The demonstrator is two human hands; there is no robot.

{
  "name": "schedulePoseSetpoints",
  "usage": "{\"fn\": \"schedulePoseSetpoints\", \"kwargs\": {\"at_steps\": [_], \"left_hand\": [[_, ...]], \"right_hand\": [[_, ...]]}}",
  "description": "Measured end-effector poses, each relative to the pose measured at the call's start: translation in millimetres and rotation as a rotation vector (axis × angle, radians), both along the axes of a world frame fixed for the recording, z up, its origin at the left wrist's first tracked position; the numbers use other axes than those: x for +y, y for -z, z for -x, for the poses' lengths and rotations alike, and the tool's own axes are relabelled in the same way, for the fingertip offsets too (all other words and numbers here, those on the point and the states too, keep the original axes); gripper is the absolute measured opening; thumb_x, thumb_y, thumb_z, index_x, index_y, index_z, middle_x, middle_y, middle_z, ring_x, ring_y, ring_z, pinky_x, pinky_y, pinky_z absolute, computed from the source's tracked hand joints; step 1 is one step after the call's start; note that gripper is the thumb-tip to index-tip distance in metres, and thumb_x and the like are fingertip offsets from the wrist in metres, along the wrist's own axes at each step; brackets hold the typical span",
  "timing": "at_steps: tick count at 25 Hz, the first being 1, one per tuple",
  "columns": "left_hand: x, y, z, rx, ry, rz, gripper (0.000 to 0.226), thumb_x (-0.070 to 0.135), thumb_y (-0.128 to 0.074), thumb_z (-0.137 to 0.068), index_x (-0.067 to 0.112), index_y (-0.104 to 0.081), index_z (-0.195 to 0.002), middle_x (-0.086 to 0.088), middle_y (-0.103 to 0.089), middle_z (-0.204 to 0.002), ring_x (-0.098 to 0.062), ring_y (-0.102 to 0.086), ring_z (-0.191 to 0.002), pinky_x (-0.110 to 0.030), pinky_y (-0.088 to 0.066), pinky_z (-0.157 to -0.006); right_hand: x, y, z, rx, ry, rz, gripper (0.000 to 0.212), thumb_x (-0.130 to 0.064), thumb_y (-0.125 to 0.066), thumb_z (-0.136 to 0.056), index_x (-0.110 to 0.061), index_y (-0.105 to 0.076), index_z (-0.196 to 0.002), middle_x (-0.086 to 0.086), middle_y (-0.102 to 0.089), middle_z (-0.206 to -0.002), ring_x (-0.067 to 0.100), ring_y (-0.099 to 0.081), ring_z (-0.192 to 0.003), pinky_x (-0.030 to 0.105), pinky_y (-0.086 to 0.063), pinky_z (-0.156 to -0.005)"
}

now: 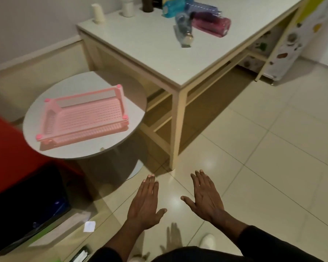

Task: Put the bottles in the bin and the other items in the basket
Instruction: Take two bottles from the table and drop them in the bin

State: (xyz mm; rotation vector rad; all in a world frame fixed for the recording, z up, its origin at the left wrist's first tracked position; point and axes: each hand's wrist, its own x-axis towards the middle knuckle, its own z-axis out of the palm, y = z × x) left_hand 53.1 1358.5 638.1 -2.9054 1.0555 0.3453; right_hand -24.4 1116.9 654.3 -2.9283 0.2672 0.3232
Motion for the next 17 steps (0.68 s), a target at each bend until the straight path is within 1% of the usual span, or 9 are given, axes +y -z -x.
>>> {"fn": "schedulePoseSetpoints", "kwargs": {"at_steps": [3,4,5,7,8,11,14,17], "left_hand": [[-81.7,-4.8,4.6,0.045,0.074,-0.011,0.107,0.079,-0.048,-0.091,0.005,-0.03,-0.166,-0.018,-0.006,-0.176,-0.031,0.006,-0.16,-0.039,0.022,-0.125],[-104.5,-5.7,5.7,0.045,0.084,-0.004,0.107,0.079,-0.049,-0.09,0.005,-0.03,-0.166,-0.018,-0.006,-0.176,-0.031,0.006,-0.16,-0.038,0.021,-0.127],[-129.5,-3.3,5.9,0.034,0.099,0.016,0.108,0.079,-0.047,-0.091,0.006,-0.027,-0.167,-0.017,-0.001,-0.177,-0.031,0.01,-0.16,-0.038,0.02,-0.128],[-174.0,1.9,2.2,0.007,0.125,0.05,0.11,0.08,-0.038,-0.092,0.006,-0.014,-0.169,-0.016,0.015,-0.175,-0.029,0.024,-0.158,-0.042,0.02,-0.129],[-194.7,2.8,-1.0,0.006,0.138,0.045,0.111,0.081,-0.034,-0.093,0.006,-0.008,-0.169,-0.016,0.019,-0.175,-0.03,0.028,-0.158,-0.044,0.021,-0.129],[-250.7,-2.4,-11.7,0.011,0.165,0.018,0.113,0.084,-0.028,-0.093,0.005,0.001,-0.169,-0.018,0.026,-0.173,-0.032,0.03,-0.159,-0.045,0.019,-0.129],[-293.6,-13.7,-25.4,-0.004,0.194,0.039,0.113,0.084,-0.026,-0.094,0.003,0.001,-0.168,-0.02,0.026,-0.173,-0.033,0.029,-0.16,-0.046,0.016,-0.128],[-328.1,-16.0,-47.0,-0.021,0.238,0.017,0.113,0.085,-0.025,-0.094,0.004,0.0,-0.168,-0.02,0.026,-0.172,-0.034,0.03,-0.159,-0.048,0.013,-0.131]], "right_hand": [[-75.7,-0.9,19.7,-0.007,0.053,0.017,0.099,-0.08,-0.019,-0.095,-0.01,-0.015,-0.164,0.014,-0.011,-0.172,0.029,0.0,-0.161,0.041,0.0,-0.13],[-96.1,0.1,24.4,-0.013,0.073,0.014,0.1,-0.08,-0.019,-0.095,-0.009,-0.016,-0.164,0.014,-0.013,-0.172,0.029,0.0,-0.161,0.041,0.001,-0.13],[-118.7,0.9,29.0,-0.021,0.098,0.013,0.1,-0.081,-0.018,-0.094,-0.009,-0.017,-0.164,0.014,-0.014,-0.172,0.028,-0.001,-0.161,0.04,0.001,-0.13],[-160.5,3.1,34.6,-0.027,0.148,0.009,0.1,-0.081,-0.016,-0.094,-0.01,-0.017,-0.164,0.013,-0.013,-0.172,0.027,0.0,-0.161,0.039,0.002,-0.129],[-179.9,3.8,38.4,-0.026,0.173,-0.006,0.101,-0.082,-0.017,-0.094,-0.01,-0.016,-0.164,0.012,-0.013,-0.172,0.026,0.001,-0.161,0.039,0.002,-0.129],[-231.4,3.6,48.6,-0.039,0.23,-0.023,0.101,-0.082,-0.018,-0.094,-0.01,-0.016,-0.164,0.011,-0.011,-0.172,0.025,0.002,-0.161,0.039,0.002,-0.13],[-269.4,3.3,50.2,-0.04,0.283,-0.035,0.102,-0.082,-0.018,-0.093,-0.009,-0.015,-0.164,0.011,-0.012,-0.172,0.025,0.001,-0.161,0.039,0.002,-0.13],[-298.6,8.5,38.3,-0.047,0.331,-0.046,0.102,-0.083,-0.015,-0.092,-0.011,-0.013,-0.165,0.01,-0.011,-0.173,0.024,0.002,-0.161,0.038,0.002,-0.13]]}}
